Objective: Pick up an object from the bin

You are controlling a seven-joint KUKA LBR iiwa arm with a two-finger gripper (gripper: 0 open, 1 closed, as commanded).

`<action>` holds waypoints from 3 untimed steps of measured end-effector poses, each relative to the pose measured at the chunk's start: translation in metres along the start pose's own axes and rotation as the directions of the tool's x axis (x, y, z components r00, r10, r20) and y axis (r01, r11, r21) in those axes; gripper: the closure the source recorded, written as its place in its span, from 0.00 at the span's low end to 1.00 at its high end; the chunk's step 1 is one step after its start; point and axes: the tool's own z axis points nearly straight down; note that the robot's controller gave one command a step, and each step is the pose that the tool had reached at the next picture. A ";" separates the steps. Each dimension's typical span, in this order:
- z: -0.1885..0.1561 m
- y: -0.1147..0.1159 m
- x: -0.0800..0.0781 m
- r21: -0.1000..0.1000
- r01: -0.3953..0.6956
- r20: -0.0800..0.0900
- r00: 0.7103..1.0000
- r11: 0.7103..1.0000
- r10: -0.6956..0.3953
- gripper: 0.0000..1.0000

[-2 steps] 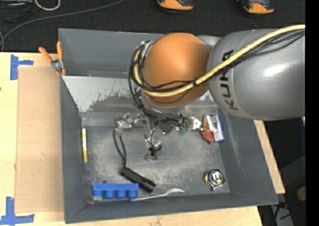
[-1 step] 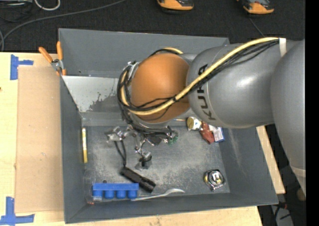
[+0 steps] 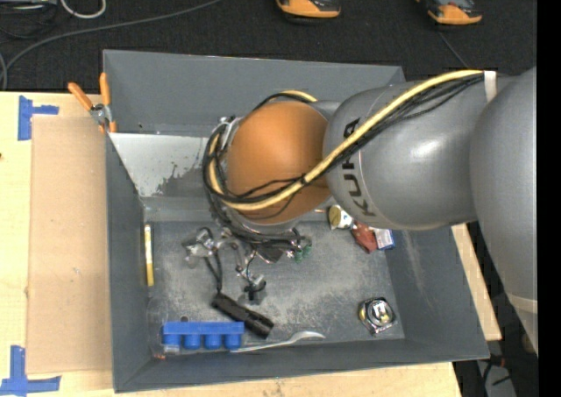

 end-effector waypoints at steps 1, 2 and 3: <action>-0.038 0.000 -0.005 0.011 0.243 0.013 0.970 0.970 -0.243 0.00; 0.080 0.025 -0.022 0.000 0.308 0.005 0.951 0.951 -0.308 1.00; 0.080 0.024 -0.022 0.001 0.307 0.005 0.952 0.952 -0.307 1.00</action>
Offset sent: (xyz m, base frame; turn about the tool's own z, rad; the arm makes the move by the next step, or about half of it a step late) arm -0.0028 0.0322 -0.0795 -0.3178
